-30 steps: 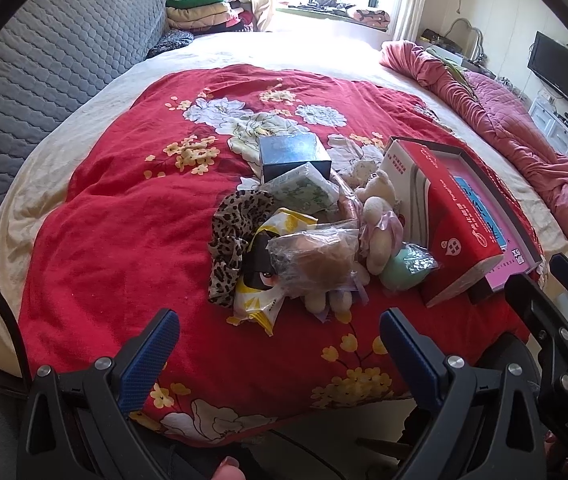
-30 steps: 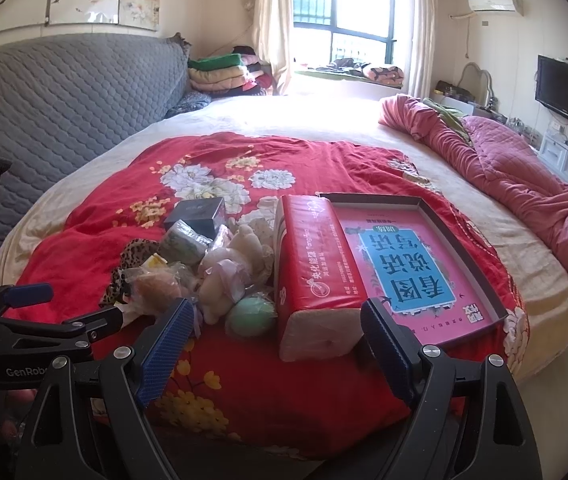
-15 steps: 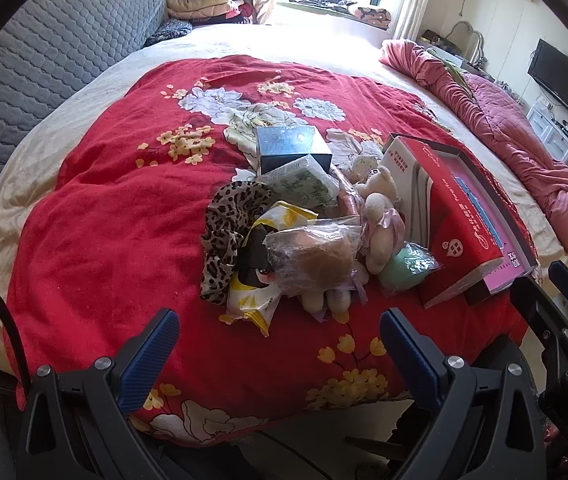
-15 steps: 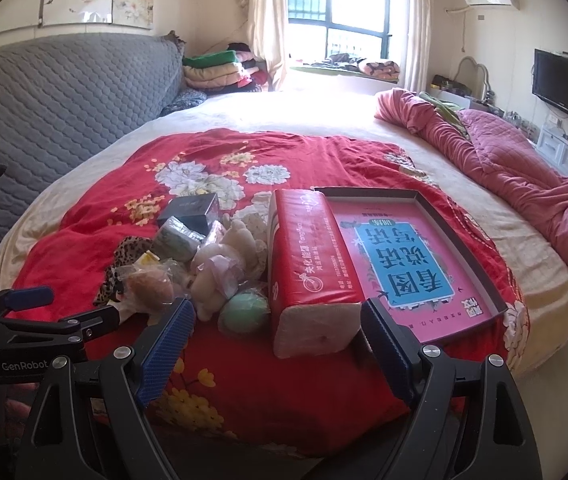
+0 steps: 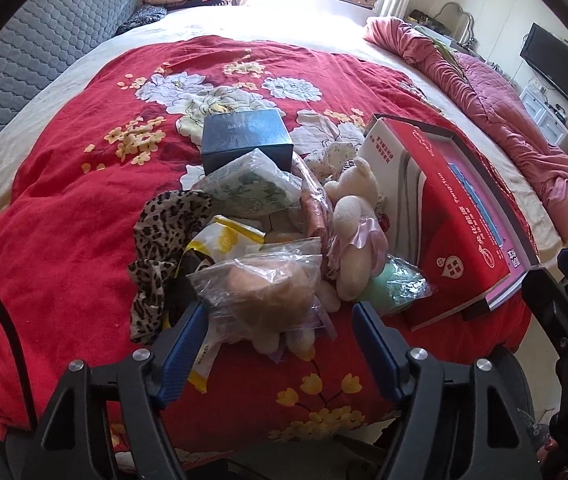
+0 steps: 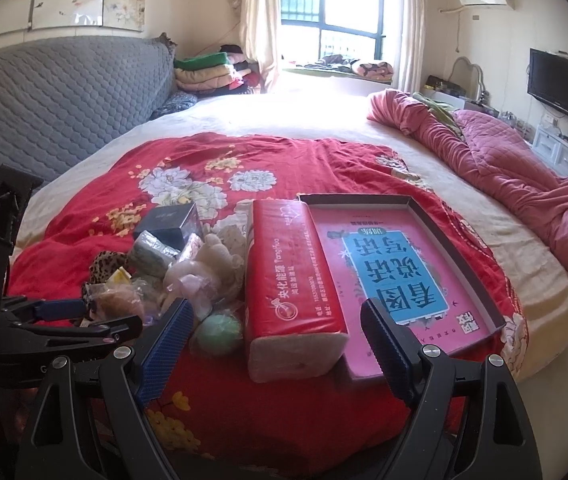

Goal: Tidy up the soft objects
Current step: 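Grasp the bagged bread bun with the left tool while the right tool grasps the cream teddy bear, then carry the bun with the left tool while the right tool carries the teddy to the pink box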

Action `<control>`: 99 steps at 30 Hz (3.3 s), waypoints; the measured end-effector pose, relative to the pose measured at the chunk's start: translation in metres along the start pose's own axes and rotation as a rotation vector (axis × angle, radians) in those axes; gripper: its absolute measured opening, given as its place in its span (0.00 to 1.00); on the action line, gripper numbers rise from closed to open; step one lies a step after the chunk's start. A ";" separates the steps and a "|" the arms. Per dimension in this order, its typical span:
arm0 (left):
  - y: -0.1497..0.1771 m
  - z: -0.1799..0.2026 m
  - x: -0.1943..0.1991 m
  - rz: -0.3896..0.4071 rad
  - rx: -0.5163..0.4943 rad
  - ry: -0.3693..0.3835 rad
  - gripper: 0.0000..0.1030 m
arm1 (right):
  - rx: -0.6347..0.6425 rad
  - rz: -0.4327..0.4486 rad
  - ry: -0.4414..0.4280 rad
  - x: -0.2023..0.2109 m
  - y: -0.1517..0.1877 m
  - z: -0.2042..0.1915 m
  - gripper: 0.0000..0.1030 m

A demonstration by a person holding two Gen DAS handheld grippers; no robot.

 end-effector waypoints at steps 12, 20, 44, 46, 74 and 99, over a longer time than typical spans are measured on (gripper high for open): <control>-0.010 0.000 -0.026 -0.043 0.013 0.013 0.55 | 0.064 -0.063 -0.045 -0.031 -0.007 -0.005 0.84; -0.007 -0.015 -0.019 -0.010 0.085 0.107 0.53 | 0.126 -0.138 -0.112 -0.052 -0.013 -0.027 0.84; 0.001 -0.060 0.035 0.116 0.126 0.138 0.52 | 0.294 -0.419 -0.063 -0.132 0.015 -0.093 0.33; 0.001 -0.058 0.034 0.115 0.119 0.142 0.52 | 0.269 -0.409 -0.094 -0.127 0.012 -0.089 0.27; -0.072 0.059 0.065 0.204 -0.132 0.133 0.52 | -0.048 -0.048 -0.167 -0.008 -0.078 0.042 0.17; -0.107 0.233 -0.043 -0.073 -0.464 0.212 0.52 | -0.267 -0.078 0.034 -0.036 -0.036 0.212 0.17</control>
Point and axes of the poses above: each gripper's, at about its wrist camera, not at the fingertips, and x roughly against the way its jaws point, z to its right, y to its underside, the point moved 4 cm from there along -x, roughly the way its jaws point, and after that the axes turned 12 degrees about -x, right-handed, at the moved point
